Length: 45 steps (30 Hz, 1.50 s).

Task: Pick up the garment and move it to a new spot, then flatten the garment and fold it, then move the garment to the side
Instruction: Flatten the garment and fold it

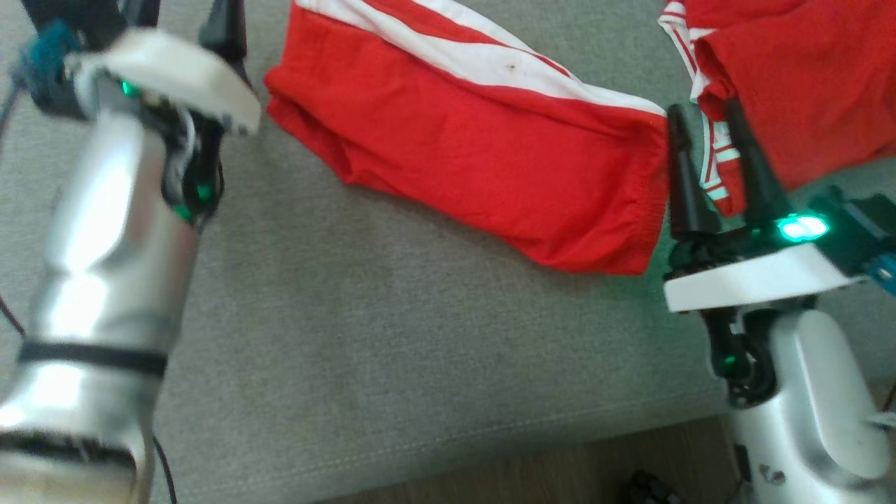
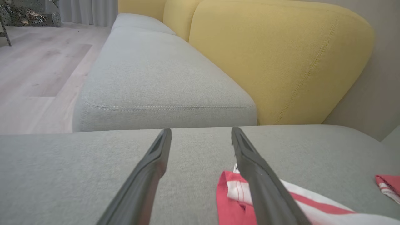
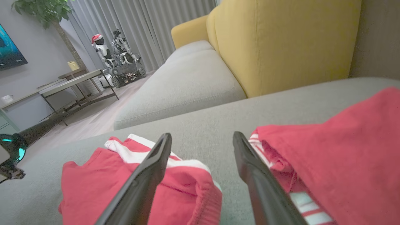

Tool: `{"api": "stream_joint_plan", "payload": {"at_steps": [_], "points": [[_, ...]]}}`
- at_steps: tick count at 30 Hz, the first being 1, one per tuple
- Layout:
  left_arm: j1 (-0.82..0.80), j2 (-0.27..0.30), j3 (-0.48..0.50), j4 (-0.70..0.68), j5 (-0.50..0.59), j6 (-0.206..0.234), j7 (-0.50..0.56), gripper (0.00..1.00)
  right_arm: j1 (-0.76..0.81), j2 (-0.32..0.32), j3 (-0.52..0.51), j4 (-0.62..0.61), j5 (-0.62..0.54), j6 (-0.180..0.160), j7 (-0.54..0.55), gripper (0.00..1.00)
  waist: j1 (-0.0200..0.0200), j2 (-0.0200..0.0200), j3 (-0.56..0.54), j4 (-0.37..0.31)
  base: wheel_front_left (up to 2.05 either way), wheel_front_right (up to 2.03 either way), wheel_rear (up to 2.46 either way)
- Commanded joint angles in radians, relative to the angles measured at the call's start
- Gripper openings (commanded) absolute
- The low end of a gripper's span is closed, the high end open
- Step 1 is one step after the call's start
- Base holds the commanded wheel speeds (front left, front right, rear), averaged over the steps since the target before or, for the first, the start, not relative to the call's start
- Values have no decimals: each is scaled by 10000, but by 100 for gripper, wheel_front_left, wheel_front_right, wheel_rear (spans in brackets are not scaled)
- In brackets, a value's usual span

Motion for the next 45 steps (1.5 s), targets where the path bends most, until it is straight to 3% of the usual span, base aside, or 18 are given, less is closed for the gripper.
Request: {"api": "stream_joint_plan", "payload": {"at_steps": [1,12,22,39,45], "points": [[397,413,395,-756,294,214,-56,100,140,-20,29,-627,-286,-7,-90,100,0,0,-217,185,0,0,0],[4070,694,878,-4004,1657,1433,-58,100,812,-78,-549,-1462,-1784,-7,-12,100,0,0,-1315,586,0,0,0],[5711,845,919,-4774,1755,1965,-22,100,1353,-96,-699,-1548,-1980,-7,230,100,0,0,-1756,749,0,0,0],[5774,912,682,-5058,1608,1860,130,100,1309,-94,-878,-1457,-1892,-7,461,100,0,0,-1749,906,0,0,0],[4548,739,248,-4996,1506,1163,436,100,1157,-83,-939,-1641,-1903,-7,553,100,0,0,-1333,906,0,0,0]]}}
